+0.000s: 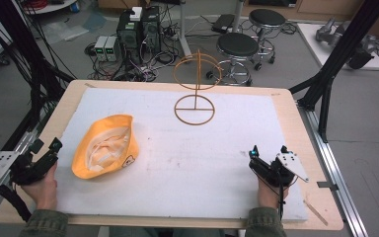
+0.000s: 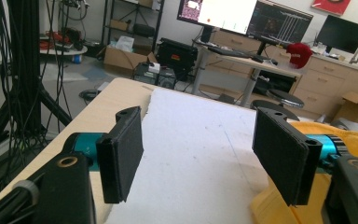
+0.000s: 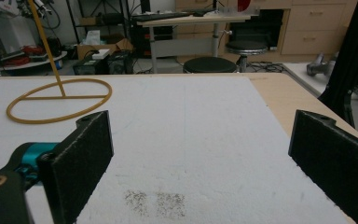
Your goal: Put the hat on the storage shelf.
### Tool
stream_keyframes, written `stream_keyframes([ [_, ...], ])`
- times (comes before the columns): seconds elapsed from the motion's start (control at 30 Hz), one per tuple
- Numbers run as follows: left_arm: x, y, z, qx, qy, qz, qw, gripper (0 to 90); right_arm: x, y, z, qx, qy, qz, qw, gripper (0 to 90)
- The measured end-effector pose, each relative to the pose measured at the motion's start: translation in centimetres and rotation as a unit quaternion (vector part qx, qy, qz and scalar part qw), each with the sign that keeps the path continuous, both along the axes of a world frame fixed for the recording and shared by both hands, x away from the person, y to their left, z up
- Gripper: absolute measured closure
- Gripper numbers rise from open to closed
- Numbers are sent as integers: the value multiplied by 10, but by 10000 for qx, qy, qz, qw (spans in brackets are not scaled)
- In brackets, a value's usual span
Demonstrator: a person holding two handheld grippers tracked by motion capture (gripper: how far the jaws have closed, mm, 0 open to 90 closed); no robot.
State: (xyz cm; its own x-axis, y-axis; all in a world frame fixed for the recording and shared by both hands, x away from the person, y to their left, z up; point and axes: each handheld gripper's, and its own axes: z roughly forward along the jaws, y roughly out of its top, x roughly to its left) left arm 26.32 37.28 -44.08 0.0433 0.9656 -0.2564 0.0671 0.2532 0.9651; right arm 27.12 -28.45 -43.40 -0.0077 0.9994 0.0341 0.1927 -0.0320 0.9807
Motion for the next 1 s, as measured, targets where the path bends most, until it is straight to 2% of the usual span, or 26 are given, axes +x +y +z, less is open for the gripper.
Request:
stream_keyframes([
  [0.6, 0, 1, 0, -56, 9, 1, 10000, 334, 0, 1, 0, 53, 71, -11, 10000, 52],
  [0.7, 1, 1, 0, -161, 19, -74, 9998, 334, 0, 1, -1, 51, 62, -4, 10000, 52],
  [1.0, 1, -5, 4, -50, -15, -224, 9997, 331, 1, 1, -1, 44, 47, 34, 10000, 52],
])
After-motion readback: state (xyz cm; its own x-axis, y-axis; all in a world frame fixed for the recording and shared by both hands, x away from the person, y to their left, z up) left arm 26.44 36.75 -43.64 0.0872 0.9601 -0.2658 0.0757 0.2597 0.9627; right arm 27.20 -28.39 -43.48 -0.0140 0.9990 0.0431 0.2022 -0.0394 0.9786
